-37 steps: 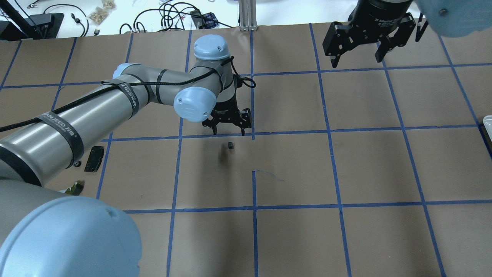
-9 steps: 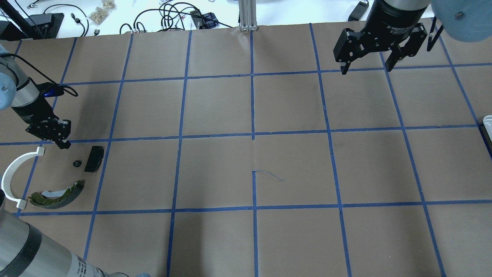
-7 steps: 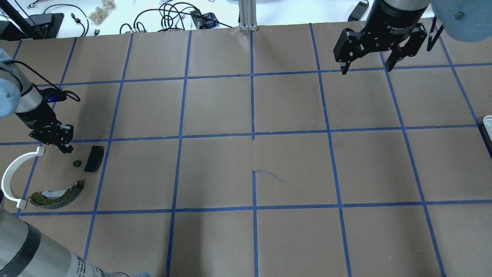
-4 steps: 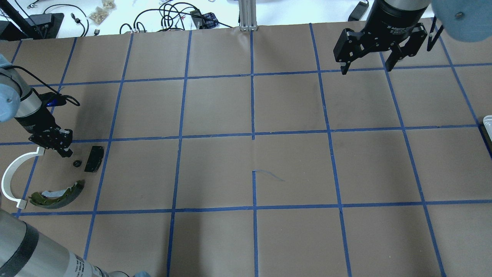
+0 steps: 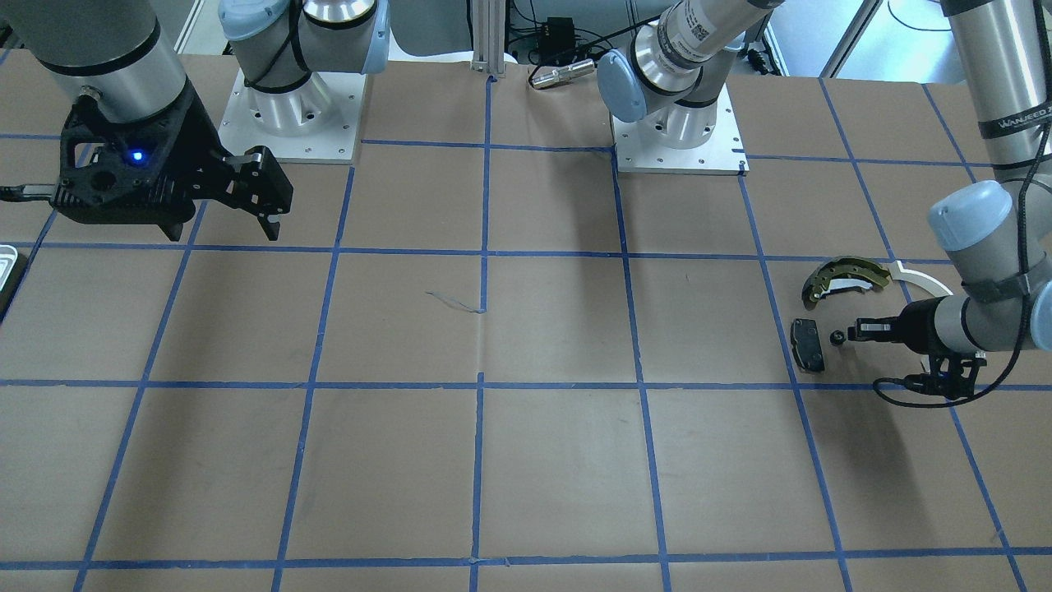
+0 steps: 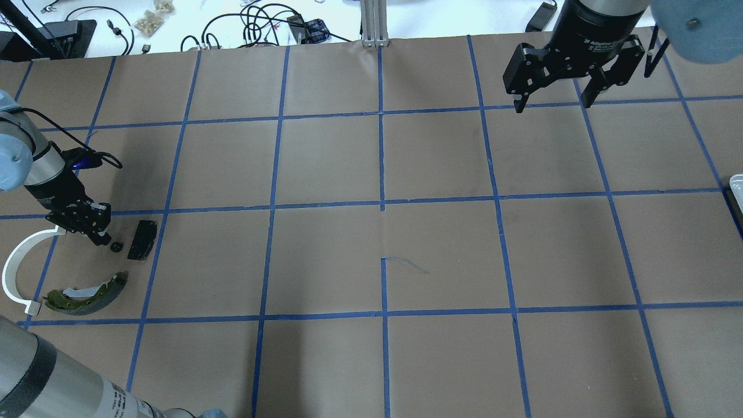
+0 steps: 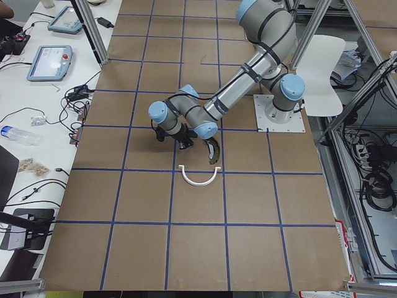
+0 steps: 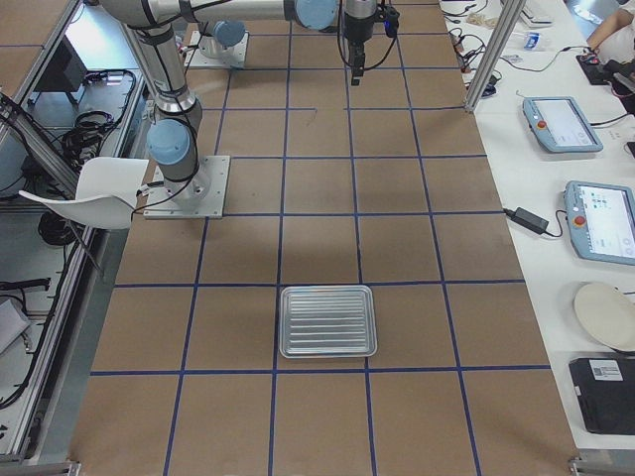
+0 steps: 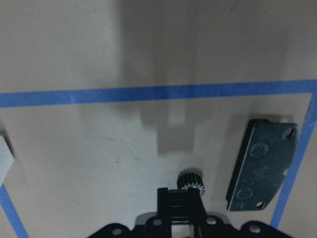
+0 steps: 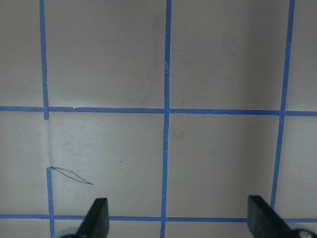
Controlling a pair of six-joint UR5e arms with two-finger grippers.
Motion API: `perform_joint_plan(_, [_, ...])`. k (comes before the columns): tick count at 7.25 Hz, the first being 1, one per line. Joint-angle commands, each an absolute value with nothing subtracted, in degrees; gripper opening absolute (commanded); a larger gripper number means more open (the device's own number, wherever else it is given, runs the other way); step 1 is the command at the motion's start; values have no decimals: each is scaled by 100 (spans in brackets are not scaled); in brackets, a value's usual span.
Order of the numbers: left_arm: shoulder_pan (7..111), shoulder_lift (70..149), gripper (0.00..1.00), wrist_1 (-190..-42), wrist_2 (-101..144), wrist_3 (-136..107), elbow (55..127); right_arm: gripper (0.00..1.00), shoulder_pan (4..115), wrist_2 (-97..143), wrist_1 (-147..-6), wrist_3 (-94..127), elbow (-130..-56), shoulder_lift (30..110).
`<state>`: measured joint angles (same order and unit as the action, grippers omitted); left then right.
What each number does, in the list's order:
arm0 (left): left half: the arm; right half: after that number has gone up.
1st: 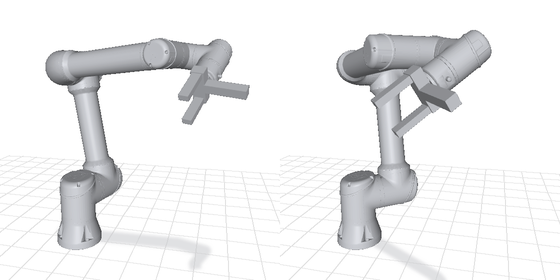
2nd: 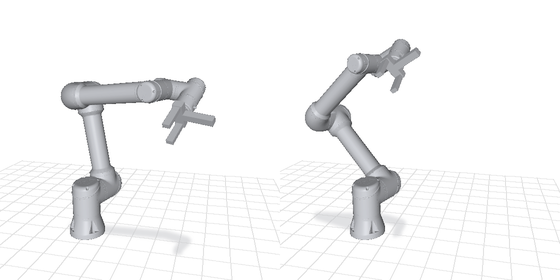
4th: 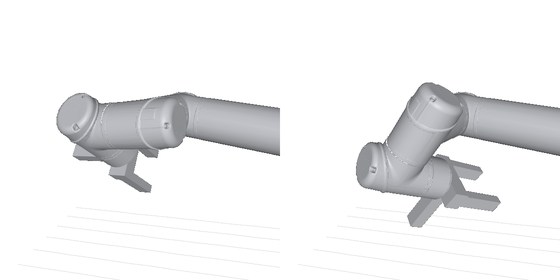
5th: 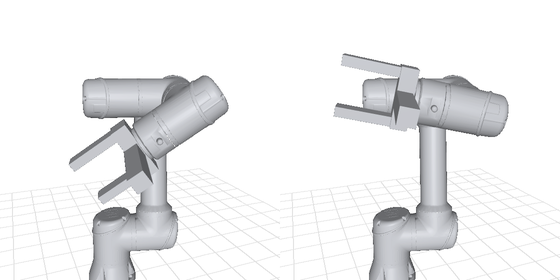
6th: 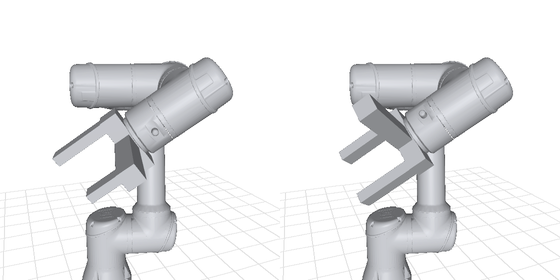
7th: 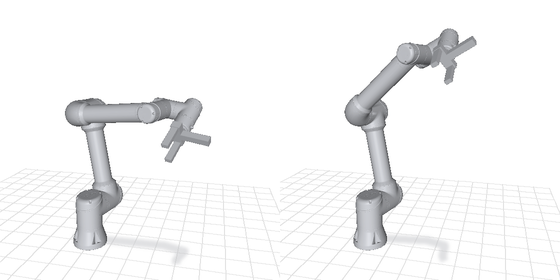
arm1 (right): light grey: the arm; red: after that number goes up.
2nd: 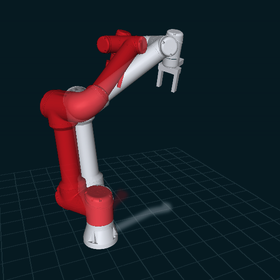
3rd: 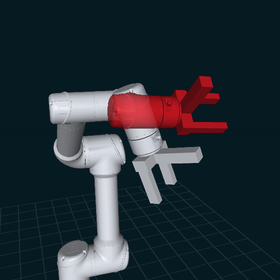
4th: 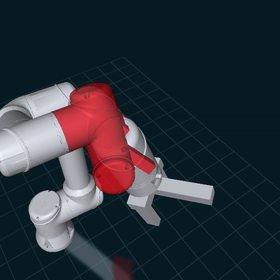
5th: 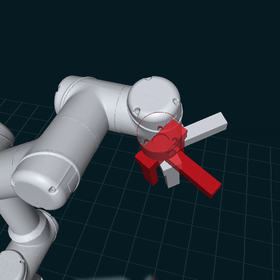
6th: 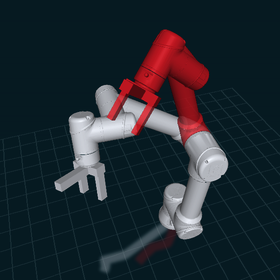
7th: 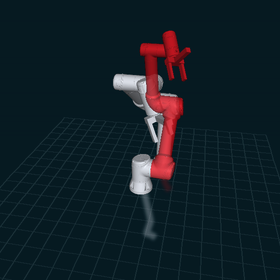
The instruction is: Place bearing gear from tray to pile
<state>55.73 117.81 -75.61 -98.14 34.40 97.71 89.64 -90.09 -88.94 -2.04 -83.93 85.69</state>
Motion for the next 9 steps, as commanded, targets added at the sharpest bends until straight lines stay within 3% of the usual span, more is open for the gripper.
perform_joint_plan(1, [5572,11786,0,-7559,-9835,3454,9791,100,8965,-9009,-8895,-211,-8394,8569])
perform_joint_plan(3, [5572,11795,0,-7436,-10168,3498,9808,100,8956,-9009,-8895,-211,-8394,8569])
perform_joint_plan(4, [5572,11804,5,-7418,-10169,3498,9817,100,8956,-9009,-8895,-211,-8394,8569])
perform_joint_plan(6, [5581,11821,19,-7418,-10151,3498,9826,100,8947,-9009,-8895,-211,-8394,8569])
perform_joint_plan(7, [5581,11830,35,-7409,-10134,3498,9817,100,8956,-9000,-8895,-211,-8394,8569])
perform_joint_plan(9, [5581,11830,52,-7409,-10116,3498,9817,100,8956,-9000,-8895,-211,-8394,8569])
